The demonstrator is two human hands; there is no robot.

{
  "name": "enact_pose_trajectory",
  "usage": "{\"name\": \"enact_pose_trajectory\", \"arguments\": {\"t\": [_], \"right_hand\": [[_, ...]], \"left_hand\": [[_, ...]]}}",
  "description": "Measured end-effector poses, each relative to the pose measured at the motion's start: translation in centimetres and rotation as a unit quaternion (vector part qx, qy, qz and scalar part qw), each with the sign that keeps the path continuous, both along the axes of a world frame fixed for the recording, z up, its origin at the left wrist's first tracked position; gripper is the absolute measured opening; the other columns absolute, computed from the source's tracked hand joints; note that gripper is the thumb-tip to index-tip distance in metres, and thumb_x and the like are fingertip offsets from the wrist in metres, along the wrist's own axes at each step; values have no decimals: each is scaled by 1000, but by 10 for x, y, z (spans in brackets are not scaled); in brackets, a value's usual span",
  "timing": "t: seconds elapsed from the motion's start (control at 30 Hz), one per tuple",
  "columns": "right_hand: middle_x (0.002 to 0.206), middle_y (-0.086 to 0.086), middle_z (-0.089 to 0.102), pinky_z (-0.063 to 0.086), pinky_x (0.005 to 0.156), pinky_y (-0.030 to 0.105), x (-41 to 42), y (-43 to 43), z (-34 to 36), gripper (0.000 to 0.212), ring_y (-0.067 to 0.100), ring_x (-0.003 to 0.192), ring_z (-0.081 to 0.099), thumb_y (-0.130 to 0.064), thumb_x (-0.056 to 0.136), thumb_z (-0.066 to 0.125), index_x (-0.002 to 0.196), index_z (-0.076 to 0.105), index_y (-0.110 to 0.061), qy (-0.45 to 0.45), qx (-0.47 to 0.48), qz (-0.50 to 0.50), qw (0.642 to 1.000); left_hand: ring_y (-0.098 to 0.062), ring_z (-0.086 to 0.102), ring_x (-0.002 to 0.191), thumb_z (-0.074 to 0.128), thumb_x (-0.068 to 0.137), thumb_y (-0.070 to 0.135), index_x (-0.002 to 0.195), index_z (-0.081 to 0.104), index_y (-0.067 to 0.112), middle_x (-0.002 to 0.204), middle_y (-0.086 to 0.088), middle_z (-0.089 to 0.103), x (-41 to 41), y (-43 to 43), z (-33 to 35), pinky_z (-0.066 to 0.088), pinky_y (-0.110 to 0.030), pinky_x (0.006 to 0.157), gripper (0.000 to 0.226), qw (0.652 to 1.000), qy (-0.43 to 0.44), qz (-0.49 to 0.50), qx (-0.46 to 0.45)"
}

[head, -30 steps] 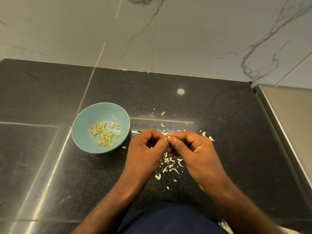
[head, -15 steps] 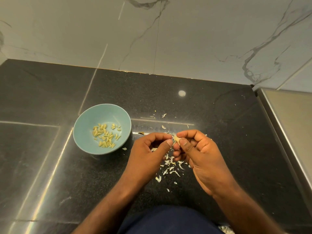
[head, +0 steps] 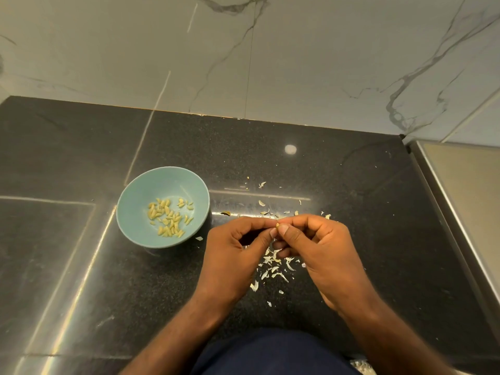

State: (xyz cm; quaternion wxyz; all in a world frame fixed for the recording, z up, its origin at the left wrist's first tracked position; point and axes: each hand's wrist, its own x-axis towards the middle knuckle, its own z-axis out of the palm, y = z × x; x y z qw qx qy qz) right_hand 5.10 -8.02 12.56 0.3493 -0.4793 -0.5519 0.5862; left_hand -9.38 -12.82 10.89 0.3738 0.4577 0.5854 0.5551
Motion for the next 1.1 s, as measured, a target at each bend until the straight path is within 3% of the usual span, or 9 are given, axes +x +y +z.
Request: {"name": "enact_pose_trajectory", "arguments": {"t": [0.23,0.43,0.73,0.9,0.97,1.1], "right_hand": [[76,15,74,58,59,27,-3,-1,5,7,24,70,72,-1,90,67,87,72,1,43,-75,-20,996],[80,18,74,58,61,27,2,2,12,9,27,72,72,0,90,65,85,73,2,60,-108,8,992],[71,15,72,57,57,26,-1,-2,18,17,25,63,70,7,89,63,75,70,1,63,-95,-18,993],[70,12,72,56,56,25,-4,-3,22,14,22,63,69,5,90,62,77,69,1,80,-87,-20,993],[69,13,71,55,55,24,-6,-3,21,13,20,61,67,5,89,63,78,68,1,75,-80,-23,994],[67,12,69,54,54,26,-7,-2,14,12,20,60,64,1,89,64,79,68,-1,53,-70,-4,996]], "left_hand": [[-4,69,91,75,85,7,105,76,21,93,13,74,-1,-2,-4,54,-18,81,24,994,99,18,46],[-2,66,88,66,89,18,106,77,12,93,7,71,-5,1,-5,54,-18,77,21,971,207,-19,123],[-3,64,85,62,89,19,106,76,9,93,2,70,-4,0,-5,55,-20,73,25,960,234,-31,153],[-3,68,89,68,89,17,105,76,12,94,6,72,-2,-2,-1,53,-16,78,19,976,168,-10,135],[-7,70,93,70,88,14,106,75,17,95,10,73,-2,-3,-2,54,-19,81,20,988,118,-4,100],[-14,71,95,69,90,9,107,74,16,96,4,75,0,-7,-2,56,-24,83,19,999,-15,-20,21]]}}
